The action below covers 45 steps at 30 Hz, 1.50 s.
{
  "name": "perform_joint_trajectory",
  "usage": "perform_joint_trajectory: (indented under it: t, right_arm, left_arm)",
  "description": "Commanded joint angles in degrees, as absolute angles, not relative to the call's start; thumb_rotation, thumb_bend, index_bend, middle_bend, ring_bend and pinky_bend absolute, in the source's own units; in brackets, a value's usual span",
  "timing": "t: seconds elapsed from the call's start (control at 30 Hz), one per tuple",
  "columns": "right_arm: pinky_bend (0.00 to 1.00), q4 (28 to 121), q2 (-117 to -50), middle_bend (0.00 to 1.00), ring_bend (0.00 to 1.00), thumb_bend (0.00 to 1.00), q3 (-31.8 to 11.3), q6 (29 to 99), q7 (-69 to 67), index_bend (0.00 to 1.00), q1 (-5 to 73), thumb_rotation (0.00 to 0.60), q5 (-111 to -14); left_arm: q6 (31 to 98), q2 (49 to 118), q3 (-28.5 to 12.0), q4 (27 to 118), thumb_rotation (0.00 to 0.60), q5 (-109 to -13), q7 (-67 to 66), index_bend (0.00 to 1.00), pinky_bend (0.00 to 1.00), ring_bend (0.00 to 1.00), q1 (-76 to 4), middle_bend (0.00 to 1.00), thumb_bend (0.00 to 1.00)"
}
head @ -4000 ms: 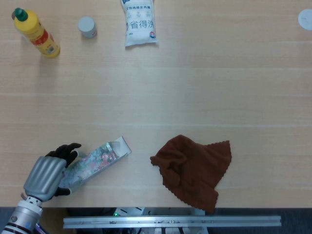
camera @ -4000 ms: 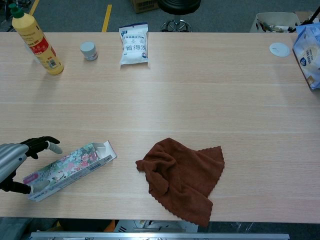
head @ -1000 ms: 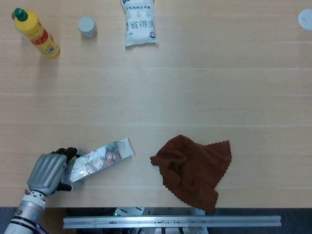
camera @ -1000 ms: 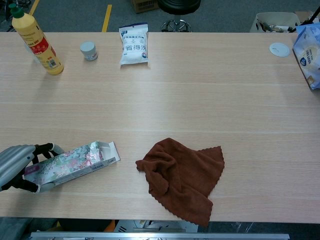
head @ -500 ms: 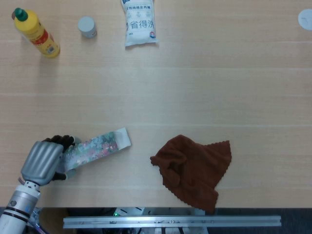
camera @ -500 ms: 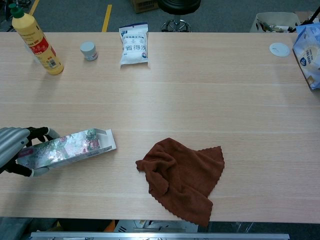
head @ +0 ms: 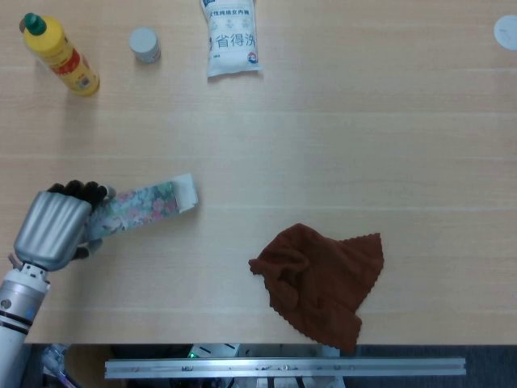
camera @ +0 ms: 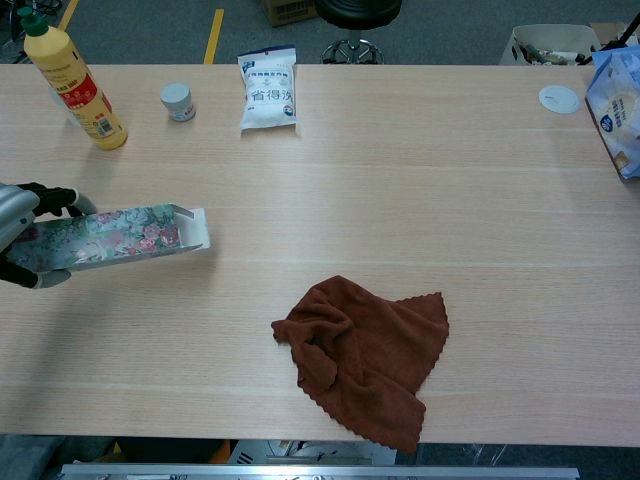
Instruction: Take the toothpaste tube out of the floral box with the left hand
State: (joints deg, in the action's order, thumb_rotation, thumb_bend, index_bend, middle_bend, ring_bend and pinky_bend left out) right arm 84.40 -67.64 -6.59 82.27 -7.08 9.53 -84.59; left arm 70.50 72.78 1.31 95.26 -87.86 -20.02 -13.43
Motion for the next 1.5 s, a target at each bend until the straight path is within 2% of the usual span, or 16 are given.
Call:
perform_joint_trajectory:
  t: [0.03,0.27,0.8,1.27,1.5]
  right_arm:
    - [0.33,84.4,-67.6,0.32,0.21,0.05,-6.6,82.2,-7.1,0.31,9.6,0.600,-84.6]
    - [0.33,84.4,-67.6,0.32,0.21,0.05,-6.6,82.1,-7.1,0.31,9.6,0.600,-84.4]
    - [0.33,83.9,-67.9,0.32,0.21,0.05,-6.5,81.8,-7.8,0.31,9.6,0.600,-84.2]
    - [0.33,83.7,-68.2,0.32,0.21,0.05,-6.4,81.8,-7.9,0.31,9.6,0.600,-84.2]
    - [0.33,83.6,-68.3,0.32,0.21,0.05,-6.4,81.8,-8.0,0.31,9.6,0.600,-84.2]
  left_arm:
    - [70.8,72.0,0.2,95.8,0.600,-87.1,-20.5,0.38,0.47,0.35,-14.1,0.37,0.17]
    - [70.3,70.2,-1.1,96.5,0.600,-86.5,-22.1,0.39,0.48,0.35,-15.7,0.37,0.17]
    - [66.2,65.1,-0.9,97.3,0.600,-87.4,-32.1,0.40,0.49,0.38,-20.2,0.41,0.17]
    - [74.8,67.8,-1.2,90.3,0.600,-96.6,-47.7,0.43,0.52,0.41,-20.0,0.45,0.17]
    - [76.4,68.8,-1.6,89.5,0.600,-95.6,-45.4,0.43,0.54,0.42,-19.1,0.46,0.17]
